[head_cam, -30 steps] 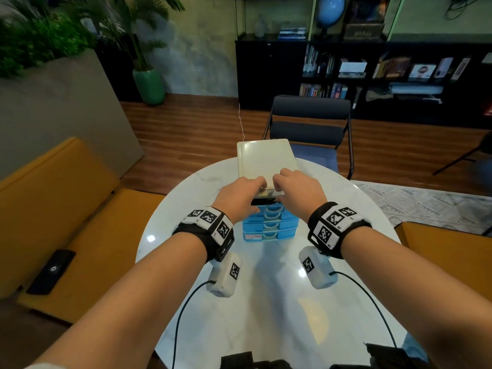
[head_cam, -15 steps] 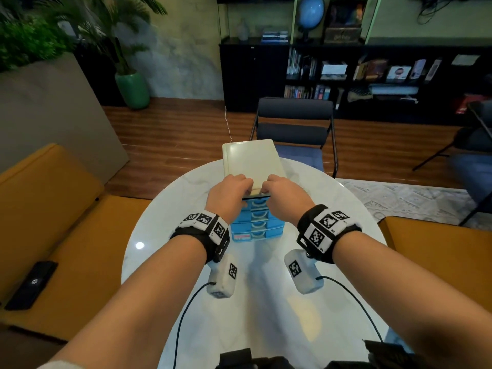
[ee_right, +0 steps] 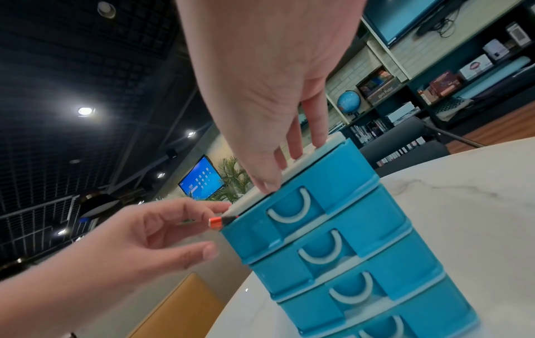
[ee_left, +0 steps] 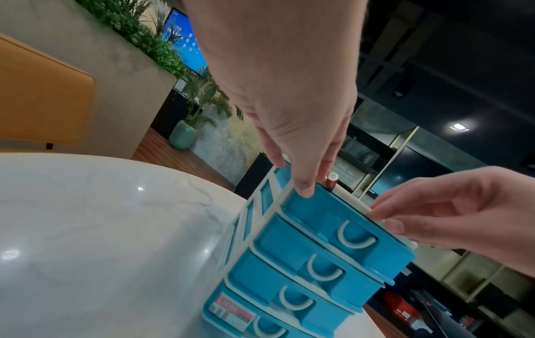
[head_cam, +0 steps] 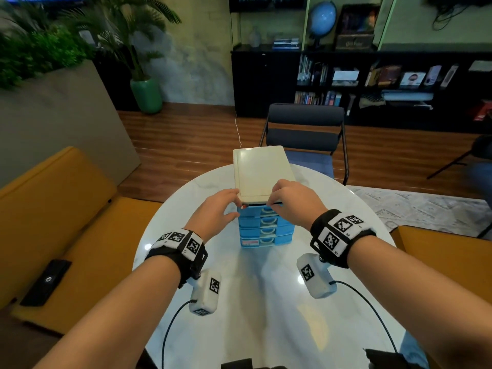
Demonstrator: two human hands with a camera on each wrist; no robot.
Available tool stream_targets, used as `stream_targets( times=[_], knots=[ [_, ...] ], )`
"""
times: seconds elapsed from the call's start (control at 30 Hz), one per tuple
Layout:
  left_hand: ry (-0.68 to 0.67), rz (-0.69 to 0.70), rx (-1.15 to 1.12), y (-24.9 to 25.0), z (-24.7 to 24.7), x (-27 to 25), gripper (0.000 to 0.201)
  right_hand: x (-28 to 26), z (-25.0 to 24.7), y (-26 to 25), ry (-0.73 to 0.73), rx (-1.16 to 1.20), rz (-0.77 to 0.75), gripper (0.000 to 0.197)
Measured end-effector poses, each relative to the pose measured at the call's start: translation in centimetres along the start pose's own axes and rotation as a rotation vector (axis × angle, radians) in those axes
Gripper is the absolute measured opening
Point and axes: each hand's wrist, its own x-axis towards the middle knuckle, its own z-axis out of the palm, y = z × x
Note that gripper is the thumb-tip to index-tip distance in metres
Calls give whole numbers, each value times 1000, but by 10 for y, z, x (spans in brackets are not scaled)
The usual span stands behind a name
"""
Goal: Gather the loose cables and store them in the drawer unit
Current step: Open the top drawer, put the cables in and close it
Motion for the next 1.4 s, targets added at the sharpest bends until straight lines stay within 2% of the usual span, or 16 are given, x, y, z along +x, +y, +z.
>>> stream_targets(
  times=[0.2, 0.3, 0.5, 0.57, 0.77, 0.97, 1.1, 1.17, 1.27, 1.33, 1.4],
  knots=[
    [13, -14, 51, 7, 2, 4, 7, -1, 8, -1, 23, -8, 41, 19],
    [-12, -4, 81, 13, 1, 6, 8, 1, 11, -6, -11, -49, 60, 22],
    [-248, -57, 2, 11, -17, 13, 21, -3, 6, -7, -115, -43, 39, 23],
    [-279, -68, 1, 14, -22, 14, 22, -3, 3, -6, -133, -37, 30, 22],
    [-180, -107, 70, 30, -19, 19, 19, -2, 1, -7, -133, -22, 29, 12],
    [-22, -193, 253, 42, -2, 27, 12, -1, 5, -8, -85, -20, 35, 6],
    [74, -128, 223, 36, 7, 25, 22, -2, 11, -6, -9, -66, 33, 10],
    [34, -54, 162, 31, 6, 23, 31, -1, 13, -5, 22, -94, 20, 22],
    [-144, 23, 171, 27, 0, 18, 51, 2, 15, -5, 49, -74, 19, 39],
    [-155, 29, 206, 24, -2, 18, 53, 6, 17, -6, 57, -105, 25, 42],
    [-107, 44, 231, 24, -2, 20, 45, 10, 18, -5, 82, -166, 23, 33]
  ],
)
